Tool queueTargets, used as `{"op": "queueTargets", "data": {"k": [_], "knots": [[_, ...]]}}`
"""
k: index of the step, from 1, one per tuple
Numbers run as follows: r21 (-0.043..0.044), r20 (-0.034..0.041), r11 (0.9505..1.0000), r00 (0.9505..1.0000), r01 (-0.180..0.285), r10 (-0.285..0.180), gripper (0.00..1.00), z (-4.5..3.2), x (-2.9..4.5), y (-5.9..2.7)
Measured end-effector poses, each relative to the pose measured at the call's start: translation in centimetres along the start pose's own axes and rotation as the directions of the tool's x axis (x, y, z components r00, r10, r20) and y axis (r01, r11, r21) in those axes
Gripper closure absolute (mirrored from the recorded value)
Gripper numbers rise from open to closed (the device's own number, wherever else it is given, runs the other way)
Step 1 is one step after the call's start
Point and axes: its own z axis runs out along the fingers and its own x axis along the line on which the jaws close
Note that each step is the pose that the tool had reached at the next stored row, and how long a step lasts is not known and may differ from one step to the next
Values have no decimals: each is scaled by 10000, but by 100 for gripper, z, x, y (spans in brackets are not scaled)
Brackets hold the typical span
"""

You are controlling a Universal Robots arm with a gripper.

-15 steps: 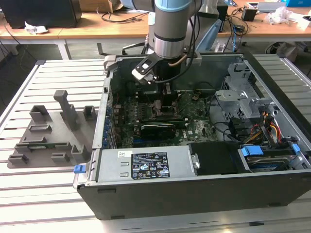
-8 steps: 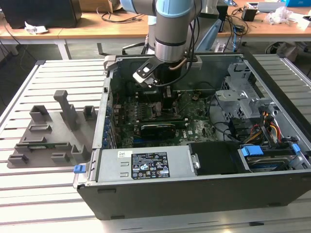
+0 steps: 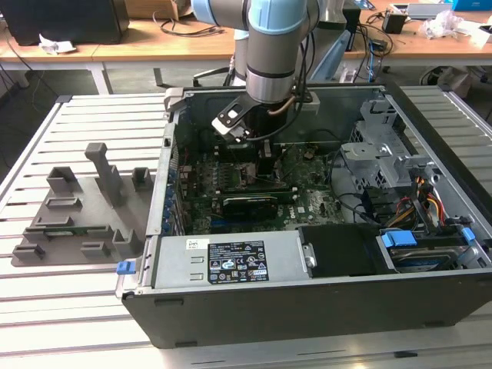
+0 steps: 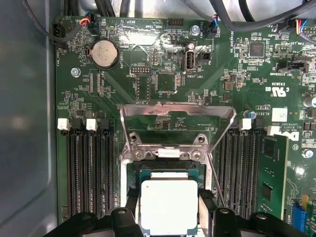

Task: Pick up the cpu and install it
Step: 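Place the cpu into insertion slot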

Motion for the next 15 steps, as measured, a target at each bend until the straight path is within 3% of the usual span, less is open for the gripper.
{"op": "queueTargets", "data": {"k": [15], "knots": [[2, -5, 10000, 10000, -35, 35, 45, 56, 11, 3]]}}
